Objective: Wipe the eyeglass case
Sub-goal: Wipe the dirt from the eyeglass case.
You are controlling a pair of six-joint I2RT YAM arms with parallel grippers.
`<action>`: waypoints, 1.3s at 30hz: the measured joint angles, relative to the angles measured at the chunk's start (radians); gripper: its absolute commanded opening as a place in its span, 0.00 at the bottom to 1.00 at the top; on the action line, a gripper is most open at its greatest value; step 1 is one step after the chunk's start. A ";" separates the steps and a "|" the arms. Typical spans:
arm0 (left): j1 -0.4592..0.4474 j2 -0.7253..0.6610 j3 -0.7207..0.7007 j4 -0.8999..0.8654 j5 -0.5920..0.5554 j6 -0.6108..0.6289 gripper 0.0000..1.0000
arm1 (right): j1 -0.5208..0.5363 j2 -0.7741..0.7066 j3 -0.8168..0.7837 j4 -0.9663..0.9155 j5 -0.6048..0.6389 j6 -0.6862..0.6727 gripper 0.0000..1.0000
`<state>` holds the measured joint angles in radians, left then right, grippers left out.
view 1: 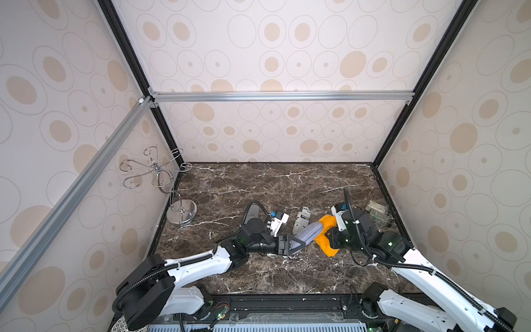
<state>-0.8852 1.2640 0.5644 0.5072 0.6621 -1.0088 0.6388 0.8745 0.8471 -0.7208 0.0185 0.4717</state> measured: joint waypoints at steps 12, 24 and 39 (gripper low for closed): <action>0.004 0.014 0.003 -0.016 0.001 0.034 0.46 | 0.208 -0.018 -0.025 0.005 -0.144 -0.006 0.00; 0.004 0.016 0.003 -0.024 0.023 0.061 0.45 | 0.042 -0.025 0.006 -0.061 0.012 0.002 0.00; 0.005 0.031 0.010 -0.031 0.030 0.083 0.45 | 0.212 0.002 -0.003 -0.041 -0.102 -0.001 0.00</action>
<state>-0.8806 1.2945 0.5747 0.4763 0.6918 -0.9260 0.8513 0.8761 0.8436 -0.7620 -0.0837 0.4709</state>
